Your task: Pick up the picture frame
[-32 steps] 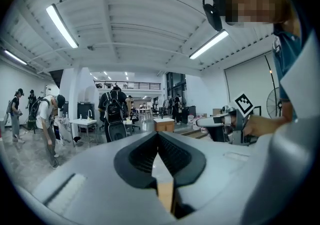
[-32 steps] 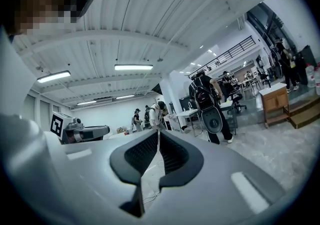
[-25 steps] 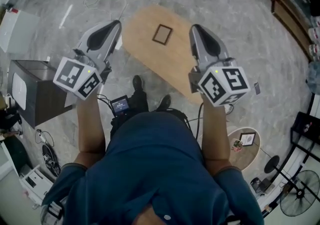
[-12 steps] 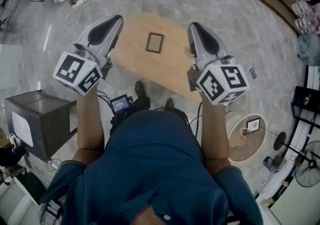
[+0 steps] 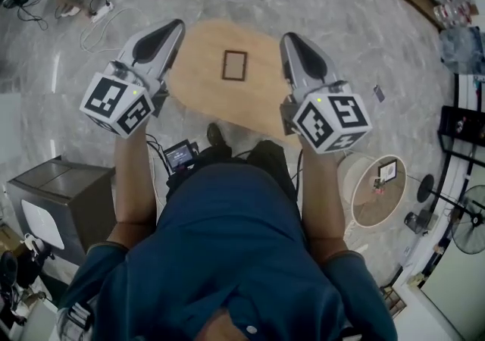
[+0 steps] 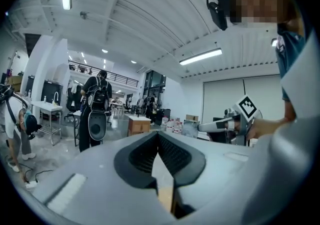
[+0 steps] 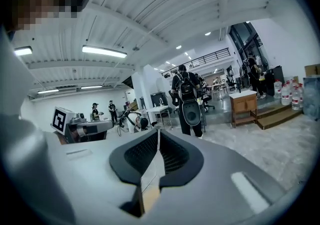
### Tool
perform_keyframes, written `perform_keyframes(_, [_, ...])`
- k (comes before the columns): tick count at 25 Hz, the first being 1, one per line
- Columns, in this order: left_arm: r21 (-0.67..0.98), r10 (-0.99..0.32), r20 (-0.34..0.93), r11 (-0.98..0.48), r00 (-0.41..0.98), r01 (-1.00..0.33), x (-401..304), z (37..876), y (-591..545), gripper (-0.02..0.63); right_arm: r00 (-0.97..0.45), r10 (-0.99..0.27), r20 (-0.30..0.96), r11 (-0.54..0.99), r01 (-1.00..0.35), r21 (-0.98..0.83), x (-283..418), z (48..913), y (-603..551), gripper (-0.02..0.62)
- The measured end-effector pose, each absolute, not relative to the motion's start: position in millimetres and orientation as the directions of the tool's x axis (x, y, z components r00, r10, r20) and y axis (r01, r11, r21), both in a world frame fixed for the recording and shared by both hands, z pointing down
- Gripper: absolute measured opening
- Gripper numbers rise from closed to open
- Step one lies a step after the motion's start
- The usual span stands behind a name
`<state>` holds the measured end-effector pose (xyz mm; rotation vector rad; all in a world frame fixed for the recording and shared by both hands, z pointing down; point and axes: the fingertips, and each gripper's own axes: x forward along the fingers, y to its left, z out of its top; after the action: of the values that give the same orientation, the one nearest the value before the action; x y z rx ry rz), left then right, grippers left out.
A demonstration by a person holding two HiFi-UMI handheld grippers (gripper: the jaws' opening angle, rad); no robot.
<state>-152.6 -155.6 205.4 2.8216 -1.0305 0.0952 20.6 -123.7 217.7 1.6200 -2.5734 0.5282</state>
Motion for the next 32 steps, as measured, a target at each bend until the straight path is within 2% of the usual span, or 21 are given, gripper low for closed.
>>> perform_keyframes(9, [0.177, -0.619, 0.138, -0.753, 0.774, -0.634, -145, 243, -180, 0.000, -0.448, -0.844, 0.295, 0.375, -0.886, -0.273, 25, 255, -144, 0.014])
perform_keyframes(24, [0.299, -0.614, 0.250, -0.687, 0.749, -0.662, -134, 328, -248, 0.015, -0.565, -0.717, 0.408, 0.433, -0.820, -0.375, 8, 351, -216, 0.018])
perform_keyframes(32, [0.360, -0.573, 0.348, -0.649, 0.742, -0.670, -124, 399, -275, 0.031, -0.596, -0.642, 0.482, 0.404, -0.797, -0.449, 6, 421, -242, 0.060])
